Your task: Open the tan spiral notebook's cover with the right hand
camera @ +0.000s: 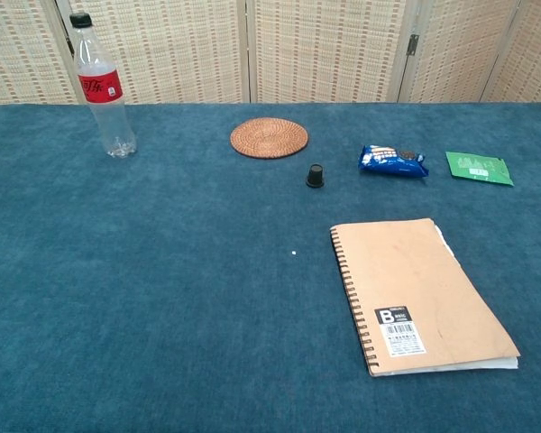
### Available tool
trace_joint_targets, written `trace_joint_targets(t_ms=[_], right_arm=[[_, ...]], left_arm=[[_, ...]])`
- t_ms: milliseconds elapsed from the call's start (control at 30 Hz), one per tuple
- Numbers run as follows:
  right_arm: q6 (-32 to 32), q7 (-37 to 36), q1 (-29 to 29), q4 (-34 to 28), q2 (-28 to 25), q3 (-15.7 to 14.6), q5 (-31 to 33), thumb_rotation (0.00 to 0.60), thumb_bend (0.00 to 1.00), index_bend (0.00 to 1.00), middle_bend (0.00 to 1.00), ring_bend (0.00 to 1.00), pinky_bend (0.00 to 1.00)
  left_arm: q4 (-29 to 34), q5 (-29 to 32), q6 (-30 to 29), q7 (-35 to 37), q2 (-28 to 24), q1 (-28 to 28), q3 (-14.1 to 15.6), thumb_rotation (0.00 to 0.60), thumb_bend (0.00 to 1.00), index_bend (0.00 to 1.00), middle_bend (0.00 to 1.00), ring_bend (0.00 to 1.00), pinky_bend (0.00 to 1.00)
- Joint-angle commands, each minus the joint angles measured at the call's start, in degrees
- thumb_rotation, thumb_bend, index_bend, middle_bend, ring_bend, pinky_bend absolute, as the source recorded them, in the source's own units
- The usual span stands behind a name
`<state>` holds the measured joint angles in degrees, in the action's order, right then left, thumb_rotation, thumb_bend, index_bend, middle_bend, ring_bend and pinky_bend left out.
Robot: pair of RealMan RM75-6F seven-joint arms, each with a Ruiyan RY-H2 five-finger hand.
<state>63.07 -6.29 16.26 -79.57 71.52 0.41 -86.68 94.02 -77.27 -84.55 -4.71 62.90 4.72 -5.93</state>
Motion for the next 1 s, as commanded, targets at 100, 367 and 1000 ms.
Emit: trace_joint_targets(t_ms=[100, 367, 1000], right_arm=[[1.17, 0.88, 2.78, 3.71, 5.18, 1.56, -2.10, 0.600, 0.41, 0.00, 0.00, 0.00, 0.00], [-0.80, 0.76, 6.77, 9.83, 12.79, 1.98, -3.36, 0.600, 0.41, 0.00, 0.00, 0.00, 0.00], [-2.33, 0.99, 9.69, 15.89, 18.33, 0.76, -2.68, 0.600, 0.41, 0.00, 0.00, 0.00, 0.00]], left_arm=[[0.05, 0.84, 0.14, 1.21, -0.51, -0.14, -0.52, 0.600, 0.25, 0.13, 0.03, 0.04, 0.18], [0.06, 2.56, 0.03, 3.60, -1.38, -0.59, -1.53, 0.600, 0.25, 0.13, 0.03, 0.04, 0.18], [-0.06, 2.58, -0.81, 4.60, -1.36, -0.99, -2.04, 0.600, 0.25, 0.13, 0.03, 0.04, 0.18]])
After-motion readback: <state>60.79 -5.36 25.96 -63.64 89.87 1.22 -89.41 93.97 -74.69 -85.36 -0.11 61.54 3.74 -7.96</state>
